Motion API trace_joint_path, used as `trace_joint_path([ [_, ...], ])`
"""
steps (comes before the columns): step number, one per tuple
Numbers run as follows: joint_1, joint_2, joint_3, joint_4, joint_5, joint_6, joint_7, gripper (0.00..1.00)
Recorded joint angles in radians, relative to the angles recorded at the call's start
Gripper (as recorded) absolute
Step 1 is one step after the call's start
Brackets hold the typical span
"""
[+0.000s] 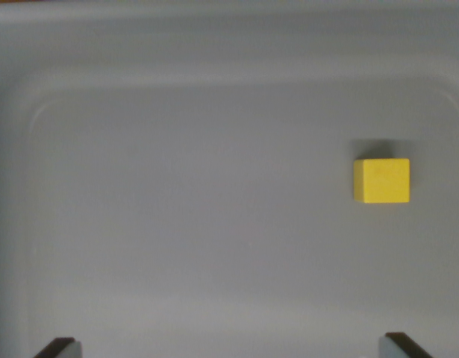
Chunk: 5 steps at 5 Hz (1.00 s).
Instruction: Pick yellow cube
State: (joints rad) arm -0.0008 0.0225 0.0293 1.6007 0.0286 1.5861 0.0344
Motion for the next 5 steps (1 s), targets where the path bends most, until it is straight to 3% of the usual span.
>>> trace_joint_path([
  [5,-0.0058,0.014,-0.002,-0.009,0.0027,-0.021,-0.012,0.00],
])
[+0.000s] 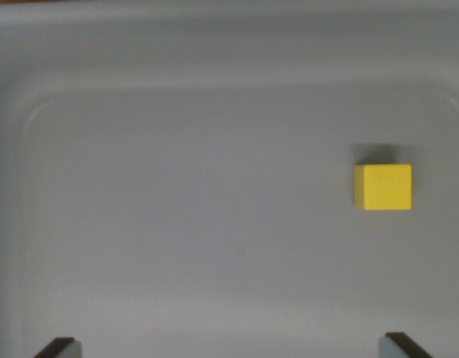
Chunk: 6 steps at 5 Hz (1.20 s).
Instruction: Pick yellow cube
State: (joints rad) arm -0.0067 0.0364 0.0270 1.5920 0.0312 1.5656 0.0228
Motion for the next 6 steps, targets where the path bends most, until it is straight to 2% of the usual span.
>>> trace_joint_path([
  [1,-0.0054,0.013,-0.002,-0.008,0.0025,-0.019,-0.011,0.00],
  [2,-0.0054,0.013,-0.002,-0.008,0.0025,-0.019,-0.011,0.00],
  [3,-0.0126,0.030,-0.005,-0.019,0.0058,-0.045,-0.025,0.00],
  [4,-0.0126,0.030,-0.005,-0.019,0.0058,-0.045,-0.025,0.00],
  [5,-0.0213,0.051,-0.009,-0.032,0.0097,-0.075,-0.043,0.00],
  [6,-0.0213,0.051,-0.009,-0.032,0.0097,-0.075,-0.043,0.00],
])
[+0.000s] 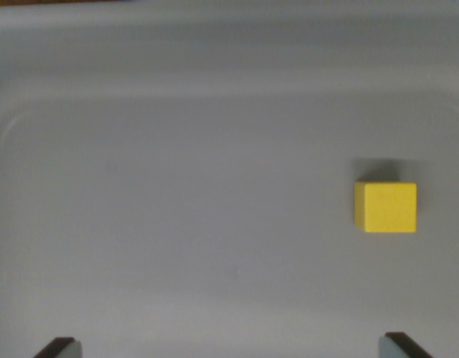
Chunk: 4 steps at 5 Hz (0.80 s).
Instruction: Pick yellow cube
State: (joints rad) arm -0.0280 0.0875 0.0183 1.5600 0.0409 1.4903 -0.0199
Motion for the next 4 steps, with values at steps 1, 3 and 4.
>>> trace_joint_path([
  [1,-0.0100,0.024,-0.004,-0.015,0.0046,-0.035,-0.020,0.00],
  [3,-0.0204,0.049,-0.008,-0.031,0.0093,-0.072,-0.041,0.00],
  [4,-0.0204,0.049,-0.008,-0.031,0.0093,-0.072,-0.041,0.00],
])
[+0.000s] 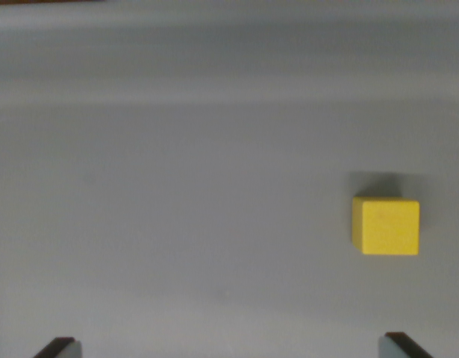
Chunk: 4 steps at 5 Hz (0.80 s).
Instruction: Pick yellow cube
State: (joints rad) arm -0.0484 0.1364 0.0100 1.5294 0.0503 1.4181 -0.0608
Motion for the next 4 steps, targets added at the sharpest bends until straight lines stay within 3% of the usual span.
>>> trace_joint_path([
  [1,-0.0118,0.028,-0.005,-0.018,0.0054,-0.042,-0.024,0.00],
  [2,-0.0118,0.028,-0.005,-0.018,0.0054,-0.042,-0.024,0.00],
  [3,-0.0242,0.058,-0.010,-0.036,0.0110,-0.085,-0.048,0.00],
  [4,-0.0242,0.058,-0.010,-0.036,0.0110,-0.085,-0.048,0.00],
])
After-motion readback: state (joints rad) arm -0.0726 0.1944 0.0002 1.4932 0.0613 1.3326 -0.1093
